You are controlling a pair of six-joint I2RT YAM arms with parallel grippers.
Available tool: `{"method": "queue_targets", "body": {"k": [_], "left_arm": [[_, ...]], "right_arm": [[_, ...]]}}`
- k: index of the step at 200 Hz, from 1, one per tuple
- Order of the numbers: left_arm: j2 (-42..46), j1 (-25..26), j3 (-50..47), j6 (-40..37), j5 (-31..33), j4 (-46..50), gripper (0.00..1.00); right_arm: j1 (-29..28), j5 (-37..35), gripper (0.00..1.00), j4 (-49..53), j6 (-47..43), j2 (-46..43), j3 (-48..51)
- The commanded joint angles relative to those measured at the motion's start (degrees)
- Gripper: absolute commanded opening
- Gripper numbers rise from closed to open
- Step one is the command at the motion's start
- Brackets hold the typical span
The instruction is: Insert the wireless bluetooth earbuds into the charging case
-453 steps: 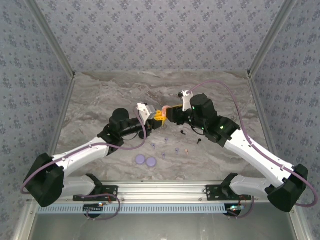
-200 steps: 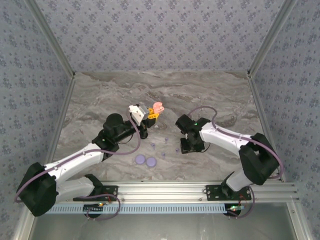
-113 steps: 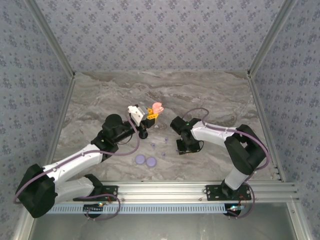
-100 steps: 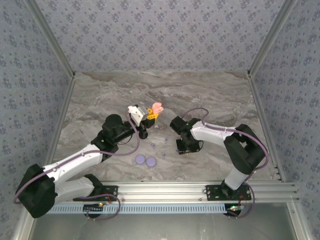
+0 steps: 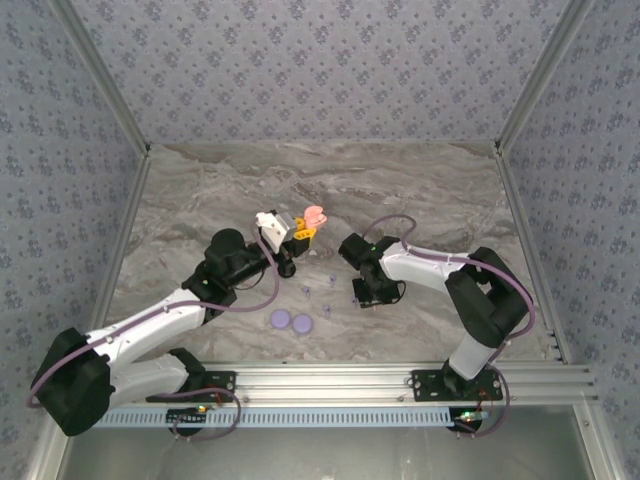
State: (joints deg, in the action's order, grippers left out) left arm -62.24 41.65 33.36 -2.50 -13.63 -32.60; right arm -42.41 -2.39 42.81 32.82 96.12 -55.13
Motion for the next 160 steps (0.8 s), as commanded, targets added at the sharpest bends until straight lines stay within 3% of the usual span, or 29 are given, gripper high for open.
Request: {"method": "queue_targets", "body": {"k": [1, 45, 95, 160], "left_arm": [[1.3, 0.3, -0.1, -0.5, 0.6, -0.5, 0.00], [1.2, 0.3, -0.1, -0.5, 0.6, -0.4, 0.00], [0.2, 0.3, 0.0, 0.7, -1.0, -2.1, 0.00], [-5.1, 0.2, 2.6, 4.1, -5.5, -6.1, 0.00]], "right_arm": [[0.0, -3.3, 0.26, -1.9, 0.6, 0.1, -1.6], [0.0, -5.3, 0.20, -0.9, -0.7, -4.0, -2.1], [-0.1, -6.9, 0.20, 0.5, -5.8, -18.3, -5.7], [-0.7, -2.0, 0.19, -12.3, -12.2, -35.3, -10.9]]}}
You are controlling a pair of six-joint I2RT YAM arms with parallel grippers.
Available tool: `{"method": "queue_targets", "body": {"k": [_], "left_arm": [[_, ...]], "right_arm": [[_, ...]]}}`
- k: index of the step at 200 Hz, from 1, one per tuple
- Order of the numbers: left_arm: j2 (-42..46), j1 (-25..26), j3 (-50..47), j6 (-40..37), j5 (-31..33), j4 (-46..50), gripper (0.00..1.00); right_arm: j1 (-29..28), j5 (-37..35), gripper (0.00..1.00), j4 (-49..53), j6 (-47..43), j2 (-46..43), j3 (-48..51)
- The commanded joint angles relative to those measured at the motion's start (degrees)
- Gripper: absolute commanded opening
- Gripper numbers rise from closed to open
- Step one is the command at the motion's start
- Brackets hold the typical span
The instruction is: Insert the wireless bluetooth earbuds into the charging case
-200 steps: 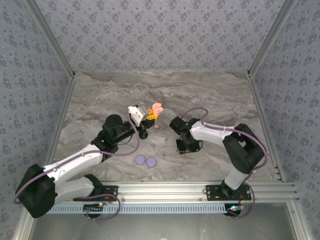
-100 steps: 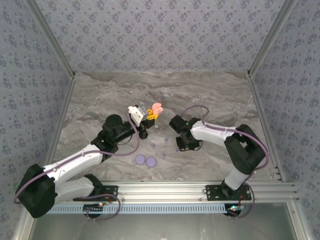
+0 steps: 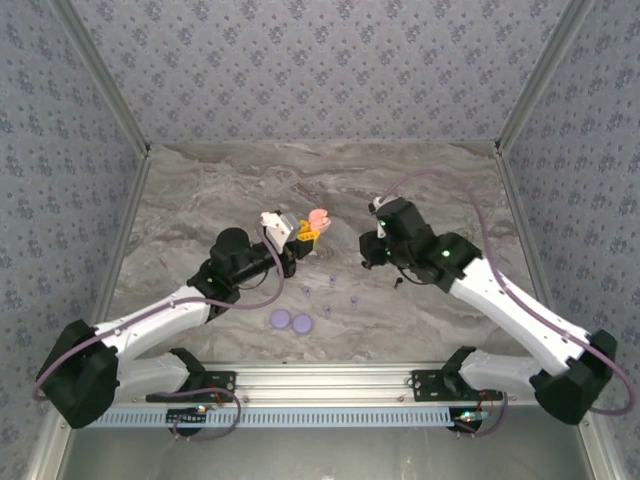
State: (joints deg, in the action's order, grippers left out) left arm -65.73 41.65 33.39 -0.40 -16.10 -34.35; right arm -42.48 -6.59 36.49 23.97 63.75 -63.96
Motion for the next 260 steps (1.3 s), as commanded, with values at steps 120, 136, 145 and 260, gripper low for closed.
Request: {"method": "queue_targets", "body": {"k": [120, 136, 145, 260], "left_arm": [[-4.5, 0.3, 4.5, 3.3, -5.3, -5.4, 0.00], [-4.3, 0.2, 4.5, 3.2, -5.4, -5.3, 0.00], [-4.3, 0.3, 4.5, 3.1, -5.3, -5.2, 0.00], [-4.1, 0.2, 4.4, 3.3, -5.2, -5.1, 0.00]], "right_arm": [[-3.8, 5.5, 0.18, -17.1, -4.7, 3.8, -7.7], [-4.2, 4.9, 0.18, -16.6, -5.1, 4.7, -7.9], [-4.4, 4.7, 0.18, -16.8, -5.1, 5.0, -7.8], [-5.1, 0.4, 0.18, -17.6, -5.7, 7.9, -6.2]]}}
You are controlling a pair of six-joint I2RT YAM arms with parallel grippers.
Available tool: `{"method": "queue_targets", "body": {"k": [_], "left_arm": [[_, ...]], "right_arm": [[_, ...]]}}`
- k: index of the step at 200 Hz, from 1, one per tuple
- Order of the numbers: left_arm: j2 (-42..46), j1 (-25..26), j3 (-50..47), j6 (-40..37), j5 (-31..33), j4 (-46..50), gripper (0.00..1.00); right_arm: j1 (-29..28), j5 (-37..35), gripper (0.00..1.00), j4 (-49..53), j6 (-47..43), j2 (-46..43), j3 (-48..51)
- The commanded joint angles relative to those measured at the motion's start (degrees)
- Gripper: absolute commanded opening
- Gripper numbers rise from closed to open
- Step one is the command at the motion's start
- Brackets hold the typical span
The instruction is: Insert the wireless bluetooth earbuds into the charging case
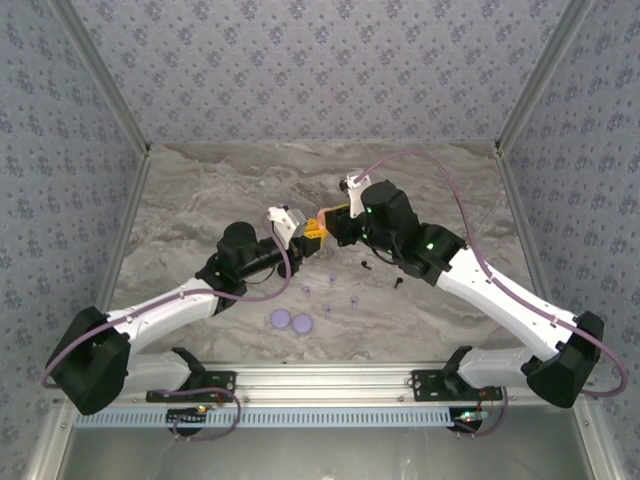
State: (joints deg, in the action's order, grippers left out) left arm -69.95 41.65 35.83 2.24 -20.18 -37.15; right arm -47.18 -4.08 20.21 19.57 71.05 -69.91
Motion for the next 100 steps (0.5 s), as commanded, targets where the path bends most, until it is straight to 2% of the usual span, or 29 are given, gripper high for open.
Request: {"method": "queue_targets", "body": {"k": [1, 100], "left_arm": [[0.1, 0.3, 2.0, 0.6, -1.2, -2.3, 0.00], [0.8, 0.3, 1.7, 0.8, -0.6, -2.4, 0.00]], "right_arm": [[-0.4, -2.1, 0.19, -1.3, -1.3, 0.6, -0.2], [-0.6, -0.3, 0.19, -0.1, -1.9, 2.1, 0.0]]}}
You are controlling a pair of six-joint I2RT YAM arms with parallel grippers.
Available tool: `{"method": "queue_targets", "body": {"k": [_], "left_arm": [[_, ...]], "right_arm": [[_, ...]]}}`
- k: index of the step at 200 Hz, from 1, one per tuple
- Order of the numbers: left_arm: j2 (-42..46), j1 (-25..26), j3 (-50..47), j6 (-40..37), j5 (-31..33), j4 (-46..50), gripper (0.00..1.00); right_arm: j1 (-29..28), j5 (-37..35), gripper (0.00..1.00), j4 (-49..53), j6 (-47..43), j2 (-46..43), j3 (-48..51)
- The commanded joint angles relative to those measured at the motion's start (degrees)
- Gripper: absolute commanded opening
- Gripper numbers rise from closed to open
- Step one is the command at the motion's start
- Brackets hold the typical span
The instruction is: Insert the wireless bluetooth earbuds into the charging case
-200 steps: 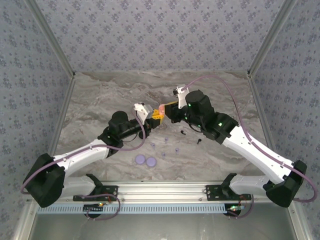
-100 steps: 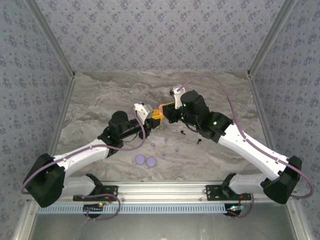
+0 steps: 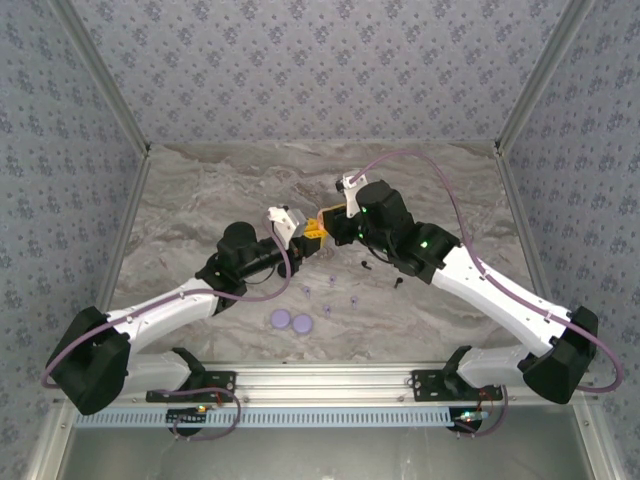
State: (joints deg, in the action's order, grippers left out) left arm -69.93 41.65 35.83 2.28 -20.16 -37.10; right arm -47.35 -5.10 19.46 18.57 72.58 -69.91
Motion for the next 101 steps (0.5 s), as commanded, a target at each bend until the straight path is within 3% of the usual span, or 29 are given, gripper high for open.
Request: {"method": "queue_targets", "body": {"k": [1, 101], "left_arm": [[0.8, 0.3, 1.7, 0.7, -0.7, -2.5, 0.00], [0.7, 0.3, 1.7, 1.0, -0.5, -2.7, 0.00]], "right_arm": [[-0.4, 0.7, 0.19, 0.6, -0.8, 0.5, 0.0], [-1.0, 1.7, 0.20, 3.2, -2.5, 1.2, -1.1]]}}
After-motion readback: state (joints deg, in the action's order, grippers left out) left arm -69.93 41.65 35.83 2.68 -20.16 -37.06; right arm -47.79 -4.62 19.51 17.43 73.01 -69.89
